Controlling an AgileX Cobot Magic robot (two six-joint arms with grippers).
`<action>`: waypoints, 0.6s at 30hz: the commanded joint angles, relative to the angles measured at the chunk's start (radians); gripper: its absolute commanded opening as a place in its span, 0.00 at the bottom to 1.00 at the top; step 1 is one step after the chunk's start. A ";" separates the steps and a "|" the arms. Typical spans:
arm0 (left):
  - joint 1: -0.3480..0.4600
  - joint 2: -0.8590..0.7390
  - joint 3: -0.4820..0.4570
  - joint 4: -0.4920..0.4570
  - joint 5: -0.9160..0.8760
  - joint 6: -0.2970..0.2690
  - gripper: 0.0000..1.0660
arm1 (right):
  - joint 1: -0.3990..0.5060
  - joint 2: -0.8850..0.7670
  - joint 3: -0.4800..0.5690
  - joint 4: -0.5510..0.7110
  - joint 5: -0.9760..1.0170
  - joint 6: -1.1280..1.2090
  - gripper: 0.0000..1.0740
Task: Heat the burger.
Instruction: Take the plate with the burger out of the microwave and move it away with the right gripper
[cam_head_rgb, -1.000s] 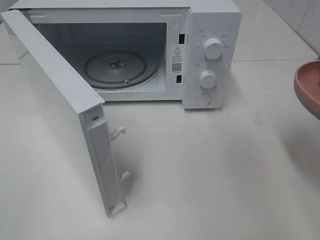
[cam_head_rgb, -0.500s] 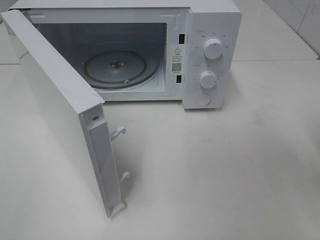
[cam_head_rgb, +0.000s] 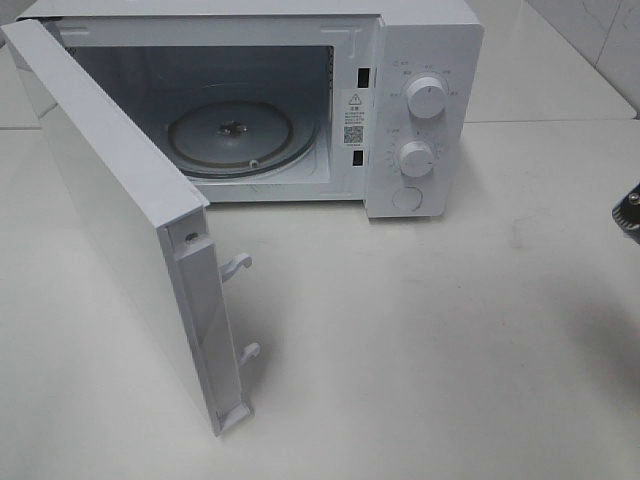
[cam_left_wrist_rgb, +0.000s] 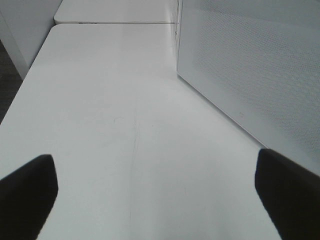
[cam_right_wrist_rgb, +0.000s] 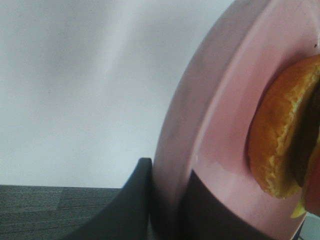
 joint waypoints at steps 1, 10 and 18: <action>0.002 -0.019 0.002 0.001 0.000 0.000 0.94 | 0.002 0.051 -0.011 -0.047 0.038 0.091 0.00; 0.002 -0.019 0.002 0.001 0.000 0.000 0.94 | 0.001 0.153 -0.005 -0.051 -0.030 0.179 0.00; 0.002 -0.019 0.002 0.001 0.000 0.000 0.94 | 0.000 0.269 0.004 -0.055 -0.116 0.263 0.00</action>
